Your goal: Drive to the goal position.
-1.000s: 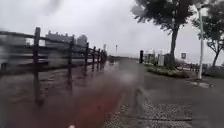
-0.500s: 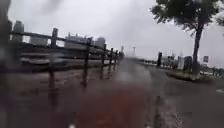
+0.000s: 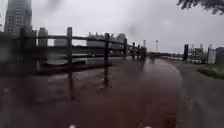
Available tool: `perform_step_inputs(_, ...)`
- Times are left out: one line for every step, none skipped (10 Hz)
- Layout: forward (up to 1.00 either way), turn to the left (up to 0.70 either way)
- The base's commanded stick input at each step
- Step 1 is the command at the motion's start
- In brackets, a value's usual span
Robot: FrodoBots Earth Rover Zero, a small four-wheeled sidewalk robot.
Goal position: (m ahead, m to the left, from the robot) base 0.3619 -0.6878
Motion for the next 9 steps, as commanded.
perform_step_inputs(0.33, 0.8)
perform_step_inputs(0.11, 0.94)
perform_step_inputs(0.0, 1.0)
perform_step_inputs(0.0, 1.0)
perform_step_inputs(0.0, 1.0)
perform_step_inputs(0.0, 1.0)
perform_step_inputs(0.0, 1.0)
perform_step_inputs(0.0, 1.0)
perform_step_inputs(0.0, 1.0)
